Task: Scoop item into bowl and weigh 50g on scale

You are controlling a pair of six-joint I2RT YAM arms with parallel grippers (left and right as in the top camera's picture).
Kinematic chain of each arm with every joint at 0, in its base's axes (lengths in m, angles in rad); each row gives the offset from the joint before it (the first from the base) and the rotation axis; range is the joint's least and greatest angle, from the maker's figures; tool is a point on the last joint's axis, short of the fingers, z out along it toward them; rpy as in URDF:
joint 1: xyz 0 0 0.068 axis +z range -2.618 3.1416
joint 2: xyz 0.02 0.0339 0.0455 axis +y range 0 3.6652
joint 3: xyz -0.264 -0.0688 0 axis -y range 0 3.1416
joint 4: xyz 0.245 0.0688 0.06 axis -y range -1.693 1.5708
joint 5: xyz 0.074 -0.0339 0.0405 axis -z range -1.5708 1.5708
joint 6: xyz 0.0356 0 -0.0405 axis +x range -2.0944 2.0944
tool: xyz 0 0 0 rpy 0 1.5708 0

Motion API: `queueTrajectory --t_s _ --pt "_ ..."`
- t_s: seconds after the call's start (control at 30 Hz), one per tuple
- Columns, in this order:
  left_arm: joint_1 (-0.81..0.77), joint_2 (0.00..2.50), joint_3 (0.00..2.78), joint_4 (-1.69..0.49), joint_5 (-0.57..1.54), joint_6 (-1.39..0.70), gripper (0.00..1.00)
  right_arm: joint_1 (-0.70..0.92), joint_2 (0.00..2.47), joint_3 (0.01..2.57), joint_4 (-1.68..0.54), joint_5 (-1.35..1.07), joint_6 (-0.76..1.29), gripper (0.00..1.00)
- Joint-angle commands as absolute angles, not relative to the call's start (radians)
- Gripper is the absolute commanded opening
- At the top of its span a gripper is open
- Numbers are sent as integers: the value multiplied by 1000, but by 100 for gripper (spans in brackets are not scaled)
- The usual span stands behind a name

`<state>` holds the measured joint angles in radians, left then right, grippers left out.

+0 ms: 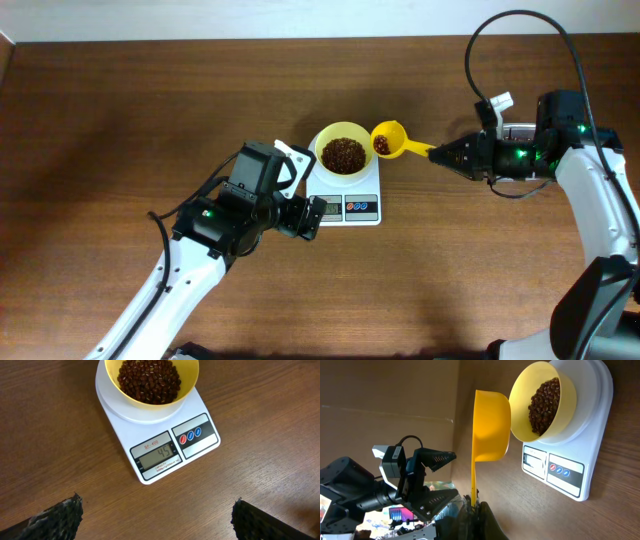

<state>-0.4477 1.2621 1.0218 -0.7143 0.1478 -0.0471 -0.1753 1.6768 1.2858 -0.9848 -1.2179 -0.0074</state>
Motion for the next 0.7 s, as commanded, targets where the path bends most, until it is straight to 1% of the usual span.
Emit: queueTrajectory --t_s 0.0,0.1,0.2,0.27,0.37,0.47,0.67 --pt "-451 1256 1018 -712 141 -53 99 -152 1686 1281 -980 -1249 -9 4" --pt "-451 1256 1018 -712 141 -53 99 -91 1686 1281 -935 -1248 6 4" --pt "-451 1256 1018 -712 141 -53 99 -62 1686 1281 -860 -1245 101 4" --pt "-451 1256 1018 -712 141 -53 99 -44 1686 1281 -833 -1245 114 4" --pt "-451 1256 1018 -712 141 -53 99 -29 1686 1281 -827 -1245 115 4" --pt "-451 1256 1018 -712 141 -53 99 -24 1686 1281 -768 -1245 191 4" --pt "-451 1256 1018 -712 141 -53 99 -24 1686 1281 -756 -1245 197 4"
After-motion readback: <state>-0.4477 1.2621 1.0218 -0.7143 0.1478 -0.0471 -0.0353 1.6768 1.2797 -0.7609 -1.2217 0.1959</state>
